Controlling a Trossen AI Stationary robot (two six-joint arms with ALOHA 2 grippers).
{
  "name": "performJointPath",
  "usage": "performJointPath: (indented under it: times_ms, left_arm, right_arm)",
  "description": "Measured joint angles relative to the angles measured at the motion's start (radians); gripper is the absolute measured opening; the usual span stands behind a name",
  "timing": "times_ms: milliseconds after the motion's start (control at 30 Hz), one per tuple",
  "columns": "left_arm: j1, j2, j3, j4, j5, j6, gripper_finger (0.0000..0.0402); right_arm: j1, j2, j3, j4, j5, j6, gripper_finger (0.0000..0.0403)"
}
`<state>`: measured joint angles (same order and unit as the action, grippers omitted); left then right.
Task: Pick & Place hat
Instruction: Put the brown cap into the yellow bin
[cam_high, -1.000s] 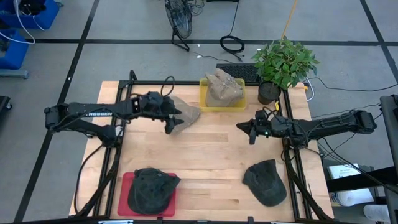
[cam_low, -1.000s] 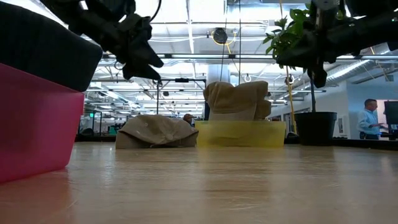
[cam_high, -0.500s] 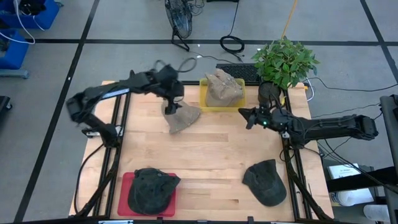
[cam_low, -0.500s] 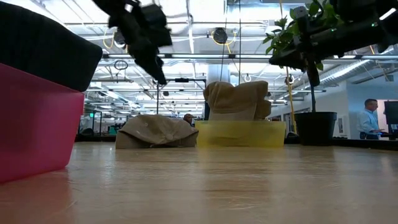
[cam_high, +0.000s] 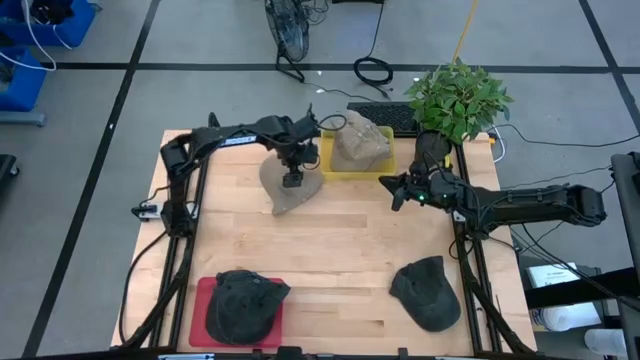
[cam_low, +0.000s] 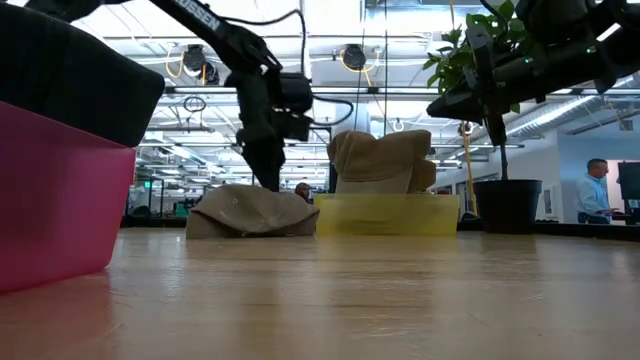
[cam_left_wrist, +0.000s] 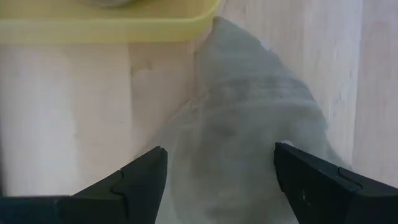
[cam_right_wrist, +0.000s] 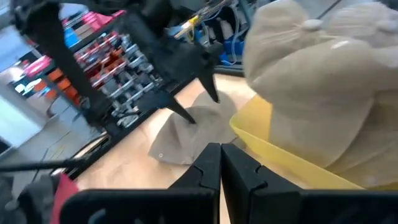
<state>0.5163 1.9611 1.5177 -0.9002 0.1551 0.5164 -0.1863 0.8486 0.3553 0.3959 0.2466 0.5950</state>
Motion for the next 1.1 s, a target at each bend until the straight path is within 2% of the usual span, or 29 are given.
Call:
performJointPath:
  times_ms: [167,267,333,467,500,667,833,1100]
  left_arm:
    - [-0.026,0.058,0.0,0.05,0.001,-0.092,0.027]
    - [-0.05,0.072,0.0,0.048,-0.014,-0.171,0.0229]
    - [-0.072,0.071,0.001,0.034,-0.04,-0.189,0.0177]
    - [-0.114,0.05,0.001,0.005,-0.062,-0.24,0.004]
    - [-0.122,0.042,0.001,-0.004,-0.063,-0.275,0.0021]
    - [-0.151,-0.031,0.0,-0.073,-0.137,-0.446,0.0008]
    - [-0.162,-0.184,0.0,-0.097,-0.163,-0.614,0.0007]
    - [-0.179,-0.431,0.0,0.092,-0.237,-0.806,0.0004]
  right_arm:
    - [-0.028,0.0,0.0,0.052,-0.069,-0.083,0.0]
    - [-0.037,0.0,0.0,0.063,-0.069,-0.133,0.0]
    - [-0.043,0.0,0.0,0.064,-0.069,-0.151,0.0]
    - [-0.05,0.0,0.0,0.064,-0.069,-0.193,0.0]
    - [-0.05,0.0,0.0,0.064,-0.069,-0.205,0.0]
    - [-0.05,0.0,0.0,0.064,-0.069,-0.27,0.0]
    - [-0.05,0.003,0.0,0.064,-0.068,-0.321,0.0001]
    - [-0.05,0.059,0.0,0.026,-0.072,-0.287,0.0038]
